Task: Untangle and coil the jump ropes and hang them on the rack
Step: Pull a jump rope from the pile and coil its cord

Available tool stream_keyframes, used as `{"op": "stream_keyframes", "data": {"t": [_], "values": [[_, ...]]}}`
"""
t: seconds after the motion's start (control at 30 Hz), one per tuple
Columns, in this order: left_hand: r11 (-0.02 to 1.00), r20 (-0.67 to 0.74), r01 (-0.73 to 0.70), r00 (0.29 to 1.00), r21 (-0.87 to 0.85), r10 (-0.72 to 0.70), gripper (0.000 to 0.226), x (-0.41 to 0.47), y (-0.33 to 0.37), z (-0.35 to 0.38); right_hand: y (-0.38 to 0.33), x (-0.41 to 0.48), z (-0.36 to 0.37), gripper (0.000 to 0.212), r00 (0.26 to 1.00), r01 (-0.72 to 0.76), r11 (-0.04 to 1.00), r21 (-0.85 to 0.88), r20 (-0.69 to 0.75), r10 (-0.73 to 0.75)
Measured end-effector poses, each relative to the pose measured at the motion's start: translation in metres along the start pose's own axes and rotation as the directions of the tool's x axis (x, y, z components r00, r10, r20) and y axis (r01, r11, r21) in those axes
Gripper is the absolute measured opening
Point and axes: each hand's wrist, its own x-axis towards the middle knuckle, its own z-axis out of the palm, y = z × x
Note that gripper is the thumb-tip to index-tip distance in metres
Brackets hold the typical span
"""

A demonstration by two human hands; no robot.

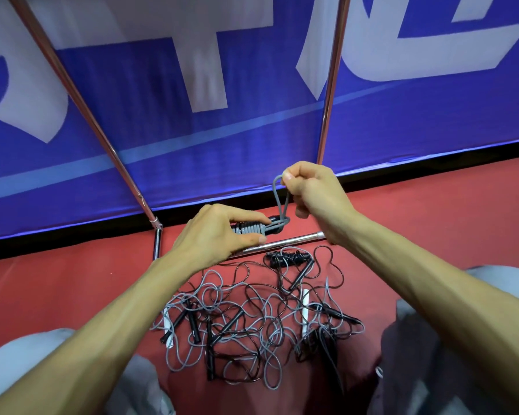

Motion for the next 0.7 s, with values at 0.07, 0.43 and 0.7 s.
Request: {"op": "stream_keyframes", "data": {"t": [0.07,0.43,0.7], "values": [[0.991,0.05,-0.024,0.998,-0.131,0.031,0.026,-0.004,0.002,-0.001,-0.008,-0.001,0.0,0.027,0.997,-0.012,0.999,0.039,0.08,0.009],[0.853,-0.059,-0.002,0.998,-0.521,-0.034,0.041,-0.008,0.049,-0.098,-0.127,-0.004,0.013,0.032,0.932,0.324,0.932,0.164,0.112,-0.344],[0.941,-0.239,-0.144,0.969,-0.305,0.071,0.027,-0.002,0.106,-0.184,-0.217,-0.013,0.029,0.011,0.818,0.554,0.831,-0.052,0.221,-0.531]]}}
